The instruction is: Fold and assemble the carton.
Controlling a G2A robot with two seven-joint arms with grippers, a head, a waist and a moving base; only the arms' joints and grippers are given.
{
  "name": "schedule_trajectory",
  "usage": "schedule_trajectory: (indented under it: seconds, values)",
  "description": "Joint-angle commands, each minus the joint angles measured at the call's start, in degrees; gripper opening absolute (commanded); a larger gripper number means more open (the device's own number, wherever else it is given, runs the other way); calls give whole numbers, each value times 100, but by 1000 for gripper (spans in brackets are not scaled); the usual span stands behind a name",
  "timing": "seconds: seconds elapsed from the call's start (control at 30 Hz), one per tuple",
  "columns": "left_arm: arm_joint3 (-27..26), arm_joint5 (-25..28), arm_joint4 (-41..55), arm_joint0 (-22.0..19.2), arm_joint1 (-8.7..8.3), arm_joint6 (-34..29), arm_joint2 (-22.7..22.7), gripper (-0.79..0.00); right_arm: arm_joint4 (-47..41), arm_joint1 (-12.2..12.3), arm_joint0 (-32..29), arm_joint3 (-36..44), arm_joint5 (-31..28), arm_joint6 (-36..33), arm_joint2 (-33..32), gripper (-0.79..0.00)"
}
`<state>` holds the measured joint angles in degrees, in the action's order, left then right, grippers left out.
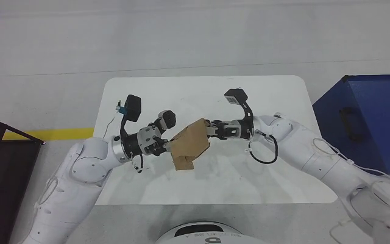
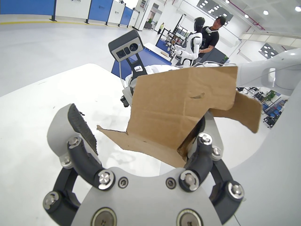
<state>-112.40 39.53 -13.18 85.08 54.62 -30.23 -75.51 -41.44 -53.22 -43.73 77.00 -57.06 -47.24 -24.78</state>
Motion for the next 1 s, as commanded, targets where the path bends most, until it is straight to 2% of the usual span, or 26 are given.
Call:
schedule_trajectory:
  seconds: [0.0,0.3,0.43,0.6,0.77,0.87,0.97]
  values:
    - [11,8,-30,25,0,67,-35,0,-11,19,17,29,-33,33,43,-785]
    - [20,230,29,227,-20,221,-240,0,-84,99,130,86,-94,94,223,-785]
    - [61,521,165,362,-33,316,-354,0,-120,124,151,110,-94,94,242,-785]
    - [121,954,642,541,-80,156,-496,0,-138,149,158,131,-94,94,239,-785]
    - [193,1087,1041,630,-138,-190,-600,0,-512,171,85,-8,-94,95,61,-785]
    - [268,1086,778,646,-163,-488,-595,0,-823,175,-5,-86,-94,94,-93,-785]
    - [297,883,88,587,-141,-514,-461,0,-985,170,-80,-99,-94,94,-195,-785]
